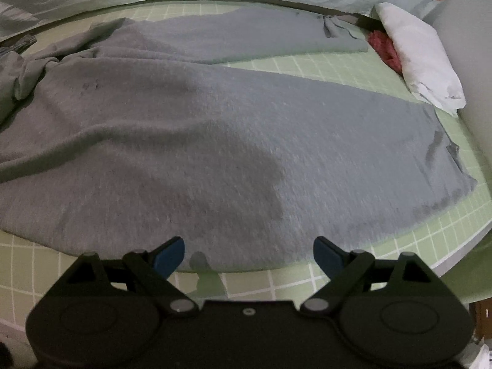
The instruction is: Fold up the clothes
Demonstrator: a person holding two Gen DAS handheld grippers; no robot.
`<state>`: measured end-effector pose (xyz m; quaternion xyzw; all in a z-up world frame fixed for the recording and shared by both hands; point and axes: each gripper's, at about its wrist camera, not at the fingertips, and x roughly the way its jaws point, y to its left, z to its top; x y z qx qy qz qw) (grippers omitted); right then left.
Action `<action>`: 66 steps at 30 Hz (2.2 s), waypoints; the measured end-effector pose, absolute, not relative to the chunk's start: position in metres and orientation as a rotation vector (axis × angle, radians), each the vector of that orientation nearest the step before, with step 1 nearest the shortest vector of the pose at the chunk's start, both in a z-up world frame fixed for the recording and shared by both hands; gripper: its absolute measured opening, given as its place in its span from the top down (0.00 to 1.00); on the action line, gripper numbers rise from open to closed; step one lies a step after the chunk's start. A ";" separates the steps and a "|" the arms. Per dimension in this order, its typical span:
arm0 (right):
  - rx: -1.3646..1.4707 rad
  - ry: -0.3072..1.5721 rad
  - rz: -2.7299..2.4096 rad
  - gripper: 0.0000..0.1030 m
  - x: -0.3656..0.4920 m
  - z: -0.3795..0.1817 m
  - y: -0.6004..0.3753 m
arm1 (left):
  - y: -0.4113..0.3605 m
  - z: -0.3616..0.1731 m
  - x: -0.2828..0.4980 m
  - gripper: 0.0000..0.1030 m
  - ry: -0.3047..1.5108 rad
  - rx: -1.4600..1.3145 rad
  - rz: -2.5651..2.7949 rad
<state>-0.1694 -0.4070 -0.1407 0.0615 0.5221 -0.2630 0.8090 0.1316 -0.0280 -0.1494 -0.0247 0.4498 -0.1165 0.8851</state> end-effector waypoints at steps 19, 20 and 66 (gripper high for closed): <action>0.069 1.159 -0.415 0.11 -0.138 -0.149 -0.389 | 0.051 -0.145 0.072 0.91 0.946 -0.068 0.006; 0.079 1.161 -0.417 0.11 -0.138 -0.149 -0.390 | 0.055 -0.145 0.070 0.91 0.949 -0.068 0.016; 0.097 1.187 -0.444 0.11 -0.097 -0.159 -0.396 | 0.002 -0.136 0.158 0.35 0.914 -0.277 -0.259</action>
